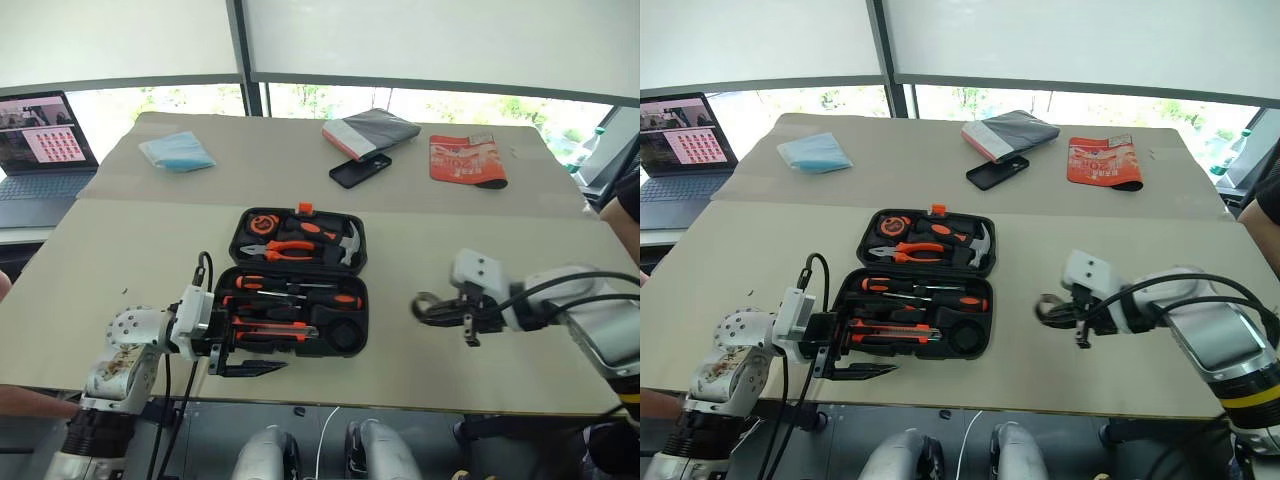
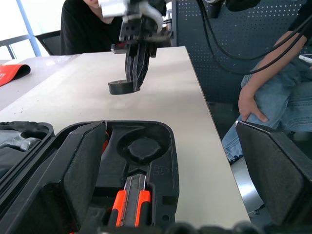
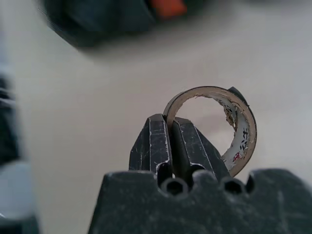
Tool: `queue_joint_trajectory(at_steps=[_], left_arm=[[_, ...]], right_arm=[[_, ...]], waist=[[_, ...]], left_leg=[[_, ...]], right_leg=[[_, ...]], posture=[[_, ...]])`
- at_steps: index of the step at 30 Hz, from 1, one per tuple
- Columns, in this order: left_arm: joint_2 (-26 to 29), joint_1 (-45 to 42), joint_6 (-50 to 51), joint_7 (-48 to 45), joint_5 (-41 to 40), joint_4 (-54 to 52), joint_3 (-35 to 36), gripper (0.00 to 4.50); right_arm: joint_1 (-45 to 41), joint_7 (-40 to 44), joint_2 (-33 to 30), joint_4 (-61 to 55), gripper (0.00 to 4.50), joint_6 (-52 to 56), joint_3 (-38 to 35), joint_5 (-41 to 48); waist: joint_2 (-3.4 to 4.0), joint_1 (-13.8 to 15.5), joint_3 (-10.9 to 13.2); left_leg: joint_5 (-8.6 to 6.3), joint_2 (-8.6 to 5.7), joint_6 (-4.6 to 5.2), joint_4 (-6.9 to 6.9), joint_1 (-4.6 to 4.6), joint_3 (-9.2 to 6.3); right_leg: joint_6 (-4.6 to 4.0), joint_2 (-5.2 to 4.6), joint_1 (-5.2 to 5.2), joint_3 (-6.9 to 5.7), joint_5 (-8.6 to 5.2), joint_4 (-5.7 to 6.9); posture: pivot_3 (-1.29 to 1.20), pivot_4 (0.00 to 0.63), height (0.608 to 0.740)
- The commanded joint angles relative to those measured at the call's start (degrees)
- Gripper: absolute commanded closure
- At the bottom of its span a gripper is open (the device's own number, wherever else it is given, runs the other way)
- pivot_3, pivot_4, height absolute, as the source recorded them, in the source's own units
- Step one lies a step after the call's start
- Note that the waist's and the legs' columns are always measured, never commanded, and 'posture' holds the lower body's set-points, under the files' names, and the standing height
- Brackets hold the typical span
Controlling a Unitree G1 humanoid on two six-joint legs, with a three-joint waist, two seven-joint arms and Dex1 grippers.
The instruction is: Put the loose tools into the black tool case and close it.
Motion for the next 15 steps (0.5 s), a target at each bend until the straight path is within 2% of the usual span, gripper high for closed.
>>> queue_joint_trajectory(at_steps=[1, 6, 10, 15], left_arm=[[1.03, 1.17, -0.89, 0.6, -0.97, -1.42, 2.06, 0.0], [1.85, 3.44, -0.92, 1.24, -0.89, -2.23, 3.15, 0.0], [2.07, 4.89, -0.92, 2.29, -0.72, -3.12, 3.75, 0.0], [2.4, 6.6, -0.57, 3.82, -0.94, -4.58, 4.54, 0.0]], right_arm=[[-5.12, -0.88, 3.96, -5.82, 4.46, 5.51, 4.97, 2.65], [-8.23, -2.76, 6.96, -3.7, 4.46, 6.84, 13.49, -1.93], [-9.67, -4.16, 8.56, -0.26, 4.46, 6.09, 17.27, -5.49], [-11.58, -3.61, 7.56, 1.06, 4.46, 6.83, 20.53, -8.31]], waist=[[0.01, 0.02, 0.0], [0.02, 0.8, 0.01], [0.02, 0.72, 0.01], [0.02, 0.81, 0.01]], left_leg=[[0.02, 0.01, -0.04, -0.01, 0.01, -0.04], [0.01, -0.06, -0.03, 0.04, -0.07, -0.11], [0.05, -0.13, -0.1, 0.19, -0.21, -0.09], [0.08, -0.15, -0.16, 0.19, -0.25, -0.07]], right_leg=[[-0.01, 0.0, 0.0, -0.02, 0.0, 0.03], [-0.12, -0.17, -0.03, -0.14, -0.03, 0.03], [-0.1, -0.27, -0.06, -0.15, 0.0, 0.01], [-0.11, -0.28, -0.07, -0.17, 0.01, -0.03]], posture=[[0.0, 0.15, 0.74], [0.0, 0.15, 0.74], [0.0, 0.15, 0.74], [0.0, 0.15, 0.74]])
